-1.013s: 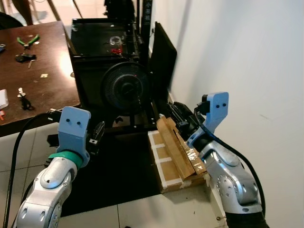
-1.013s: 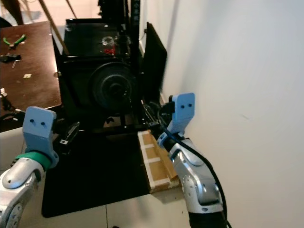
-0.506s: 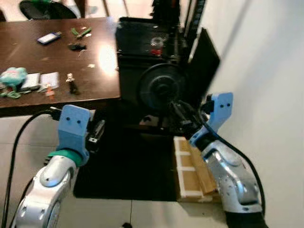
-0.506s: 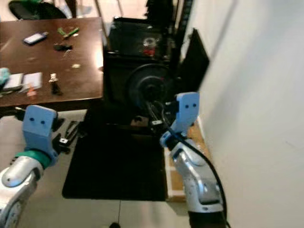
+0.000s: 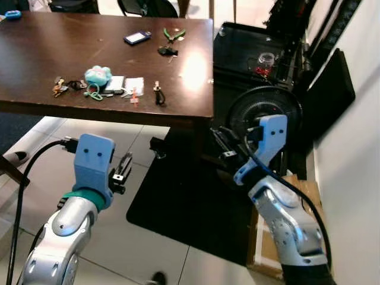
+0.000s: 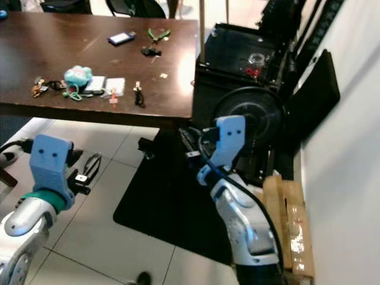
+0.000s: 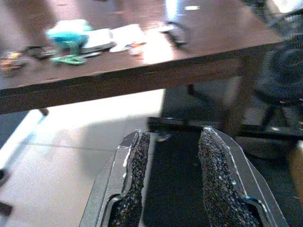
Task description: Hang keys on a hook
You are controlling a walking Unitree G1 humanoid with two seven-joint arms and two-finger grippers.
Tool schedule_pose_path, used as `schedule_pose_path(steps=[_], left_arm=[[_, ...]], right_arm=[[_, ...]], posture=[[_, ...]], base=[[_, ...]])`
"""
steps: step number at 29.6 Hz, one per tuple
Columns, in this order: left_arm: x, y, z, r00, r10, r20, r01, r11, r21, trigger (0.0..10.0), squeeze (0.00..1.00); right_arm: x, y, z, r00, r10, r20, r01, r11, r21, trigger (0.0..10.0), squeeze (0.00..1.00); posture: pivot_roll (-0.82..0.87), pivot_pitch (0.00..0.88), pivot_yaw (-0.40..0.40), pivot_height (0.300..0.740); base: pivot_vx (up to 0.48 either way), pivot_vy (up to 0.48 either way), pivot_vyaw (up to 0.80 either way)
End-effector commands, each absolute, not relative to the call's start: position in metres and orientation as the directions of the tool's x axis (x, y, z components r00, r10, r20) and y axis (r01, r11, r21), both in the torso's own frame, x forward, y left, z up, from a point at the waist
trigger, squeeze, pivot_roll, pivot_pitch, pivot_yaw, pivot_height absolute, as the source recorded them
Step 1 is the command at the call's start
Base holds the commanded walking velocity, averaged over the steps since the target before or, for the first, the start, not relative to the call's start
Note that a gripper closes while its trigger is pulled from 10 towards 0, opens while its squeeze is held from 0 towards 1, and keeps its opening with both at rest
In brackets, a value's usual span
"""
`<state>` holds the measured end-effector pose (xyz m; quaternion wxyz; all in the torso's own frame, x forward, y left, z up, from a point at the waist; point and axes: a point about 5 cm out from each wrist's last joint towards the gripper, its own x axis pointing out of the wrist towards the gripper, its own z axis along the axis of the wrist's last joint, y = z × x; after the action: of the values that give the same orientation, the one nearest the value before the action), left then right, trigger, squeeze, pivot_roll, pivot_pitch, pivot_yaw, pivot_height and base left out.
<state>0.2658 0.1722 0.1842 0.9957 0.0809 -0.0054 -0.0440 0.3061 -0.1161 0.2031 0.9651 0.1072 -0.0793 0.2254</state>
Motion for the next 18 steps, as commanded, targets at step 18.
schedule_pose_path(steps=[18], left_arm=[[0.2651,0.1721,0.1795,0.996,-0.083,-0.015,0.085,0.983,0.163,10.0,0.00]], right_arm=[[0.3047,-0.1135,0.1975,0.886,0.428,0.180,-0.457,0.872,0.175,10.0,0.00]], posture=[[-0.03,0.107,0.052,0.740]], base=[[0.000,0.000,0.79]])
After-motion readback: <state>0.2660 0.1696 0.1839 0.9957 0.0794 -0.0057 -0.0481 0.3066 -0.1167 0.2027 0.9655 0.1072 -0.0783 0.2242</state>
